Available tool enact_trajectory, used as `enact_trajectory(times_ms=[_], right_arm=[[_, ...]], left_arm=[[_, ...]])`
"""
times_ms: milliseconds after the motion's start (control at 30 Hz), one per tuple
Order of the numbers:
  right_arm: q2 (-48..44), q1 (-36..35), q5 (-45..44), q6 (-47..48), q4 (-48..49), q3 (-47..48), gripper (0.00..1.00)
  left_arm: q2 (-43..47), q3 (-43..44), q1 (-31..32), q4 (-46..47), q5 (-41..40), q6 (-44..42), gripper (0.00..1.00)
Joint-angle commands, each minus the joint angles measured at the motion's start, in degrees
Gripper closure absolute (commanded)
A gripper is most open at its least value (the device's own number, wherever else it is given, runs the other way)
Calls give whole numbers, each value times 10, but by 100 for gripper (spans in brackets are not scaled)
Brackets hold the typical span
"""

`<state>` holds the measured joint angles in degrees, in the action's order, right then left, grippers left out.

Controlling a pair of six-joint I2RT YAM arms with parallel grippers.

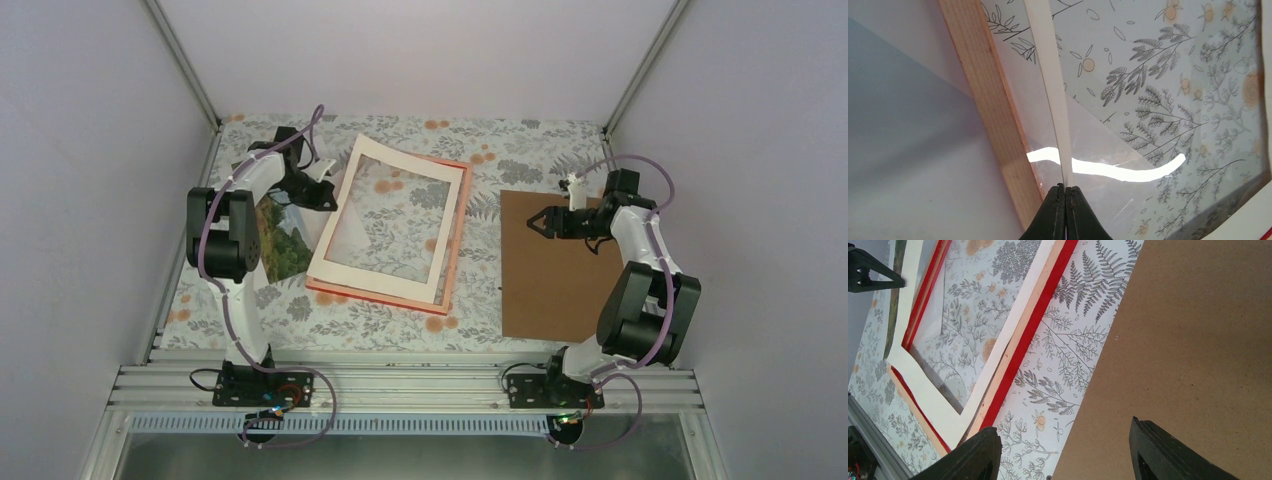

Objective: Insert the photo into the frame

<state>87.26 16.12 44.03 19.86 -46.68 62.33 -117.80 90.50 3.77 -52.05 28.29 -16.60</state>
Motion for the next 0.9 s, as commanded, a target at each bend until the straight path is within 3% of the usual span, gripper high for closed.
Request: enact_trajectory(times_ms=[0,467,733,867], right_arm=[[2,-6,1,-2,9,3,36],[10,-8,-3,0,9,8,36],[14,-9,-2,-1,10,8,36],[14,-10,-2,-2,9,14,36]], left_arm=[[-2,0,2,22,40,42,98],[-10,-25,0,21,102,66,98],[-2,-47,9,37,98,73,98],[10,-48,10,48,47,84,96]])
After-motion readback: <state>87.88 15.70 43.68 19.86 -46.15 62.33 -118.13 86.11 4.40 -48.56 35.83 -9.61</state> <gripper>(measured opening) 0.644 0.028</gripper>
